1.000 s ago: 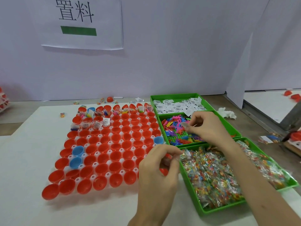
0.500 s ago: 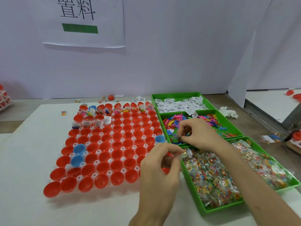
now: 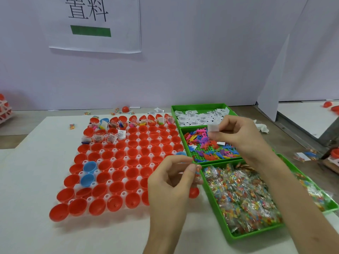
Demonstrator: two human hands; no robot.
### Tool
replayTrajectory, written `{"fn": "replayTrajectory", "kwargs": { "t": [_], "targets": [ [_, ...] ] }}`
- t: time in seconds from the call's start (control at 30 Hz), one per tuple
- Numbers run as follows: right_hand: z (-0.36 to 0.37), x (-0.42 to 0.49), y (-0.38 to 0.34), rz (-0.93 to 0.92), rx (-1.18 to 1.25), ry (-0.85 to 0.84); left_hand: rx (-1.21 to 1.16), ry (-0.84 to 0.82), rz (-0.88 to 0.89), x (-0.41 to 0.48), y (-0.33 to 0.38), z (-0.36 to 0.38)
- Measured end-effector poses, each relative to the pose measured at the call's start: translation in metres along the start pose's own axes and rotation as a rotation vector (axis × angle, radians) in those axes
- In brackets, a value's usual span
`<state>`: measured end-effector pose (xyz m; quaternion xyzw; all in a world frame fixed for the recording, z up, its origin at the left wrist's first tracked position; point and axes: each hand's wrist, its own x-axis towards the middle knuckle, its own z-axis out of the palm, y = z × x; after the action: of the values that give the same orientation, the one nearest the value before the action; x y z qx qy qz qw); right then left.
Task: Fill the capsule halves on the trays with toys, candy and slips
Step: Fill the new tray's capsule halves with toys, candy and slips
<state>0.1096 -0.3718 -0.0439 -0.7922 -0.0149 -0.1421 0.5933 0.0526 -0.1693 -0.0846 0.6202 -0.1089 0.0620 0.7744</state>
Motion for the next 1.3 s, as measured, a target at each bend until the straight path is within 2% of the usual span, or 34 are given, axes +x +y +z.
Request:
{"fn": "replayTrajectory", "kwargs": {
  "t": [0.13,0.23,0.53,0.77,0.9,1.0,1.13,1.3],
  "targets": [
    [0.014,-0.013,-0.020,-0.047,0.226,-0.203,-0.113,0.080,-0.050,0.003,-0.001,-0.003],
    [0.026,-0.020,-0.027,-0.082,0.306,-0.288,-0.157,0.113,-0.065,0.004,-0.001,-0.004],
    [0.036,-0.023,-0.023,-0.101,0.134,-0.281,-0.206,0.125,-0.114,0.006,0.001,-0.006],
    [0.036,-0.025,-0.026,-0.126,0.049,-0.333,-0.138,0.129,-0.048,0.005,-0.001,-0.004],
    [0.036,-0.025,-0.029,-0.141,0.023,-0.282,-0.142,0.185,-0.037,0.008,-0.004,-0.007],
    [0.032,-0.026,-0.029,-0.080,-0.003,-0.319,-0.099,0.235,0.007,0.008,-0.004,-0.008],
    [0.035,-0.026,-0.024,0.090,-0.035,-0.484,-0.038,0.266,0.104,0.007,-0.003,-0.007],
    [0.042,-0.027,-0.020,0.157,-0.056,-0.510,-0.024,0.224,0.148,0.003,-0.001,-0.004]
  ]
}}
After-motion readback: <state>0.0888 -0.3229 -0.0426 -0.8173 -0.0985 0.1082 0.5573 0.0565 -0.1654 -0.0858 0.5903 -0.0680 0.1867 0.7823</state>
